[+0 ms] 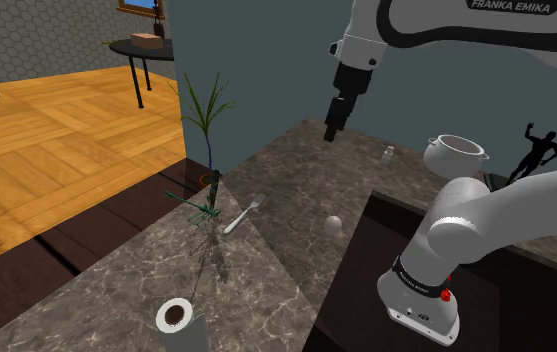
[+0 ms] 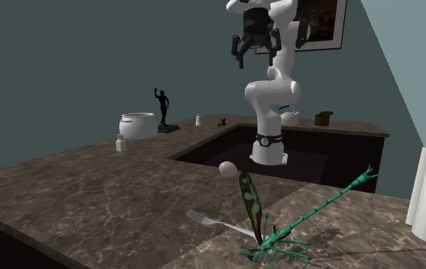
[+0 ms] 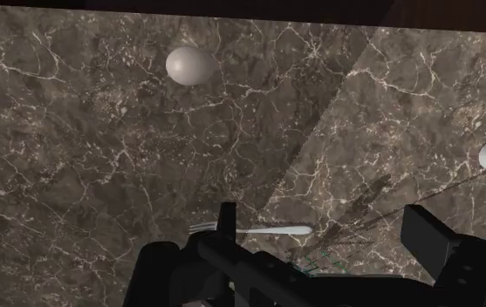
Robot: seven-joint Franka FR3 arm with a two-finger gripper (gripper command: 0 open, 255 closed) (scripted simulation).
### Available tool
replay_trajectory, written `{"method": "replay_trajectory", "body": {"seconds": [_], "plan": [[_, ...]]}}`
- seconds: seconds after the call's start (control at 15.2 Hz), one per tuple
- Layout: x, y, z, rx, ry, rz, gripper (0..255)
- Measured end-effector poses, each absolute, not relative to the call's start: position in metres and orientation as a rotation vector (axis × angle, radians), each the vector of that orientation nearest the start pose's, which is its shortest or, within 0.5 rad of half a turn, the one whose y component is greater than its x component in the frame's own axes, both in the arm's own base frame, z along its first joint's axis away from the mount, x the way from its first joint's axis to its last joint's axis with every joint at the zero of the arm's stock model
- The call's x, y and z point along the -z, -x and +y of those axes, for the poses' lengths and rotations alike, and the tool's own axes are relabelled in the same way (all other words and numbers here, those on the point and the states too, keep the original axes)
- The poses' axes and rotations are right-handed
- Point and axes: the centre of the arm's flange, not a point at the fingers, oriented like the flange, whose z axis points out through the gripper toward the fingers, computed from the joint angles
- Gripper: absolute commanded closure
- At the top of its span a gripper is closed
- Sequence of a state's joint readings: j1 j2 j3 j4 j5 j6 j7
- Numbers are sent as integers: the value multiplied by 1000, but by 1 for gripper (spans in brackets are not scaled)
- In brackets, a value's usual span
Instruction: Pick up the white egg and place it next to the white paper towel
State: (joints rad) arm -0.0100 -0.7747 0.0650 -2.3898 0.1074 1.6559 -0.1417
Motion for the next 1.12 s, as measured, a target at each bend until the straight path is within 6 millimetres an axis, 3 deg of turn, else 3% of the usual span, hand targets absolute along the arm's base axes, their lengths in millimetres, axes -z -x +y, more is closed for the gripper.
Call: {"method": "replay_trajectory", "body": {"seconds": [0.13, 0.4, 1.12], "plan": [[-572, -317, 31, 65, 3076, -243, 0], [-530, -319, 26, 52, 3116, -79, 0], [-388, -314, 2, 13, 3183, 456, 0]]}}
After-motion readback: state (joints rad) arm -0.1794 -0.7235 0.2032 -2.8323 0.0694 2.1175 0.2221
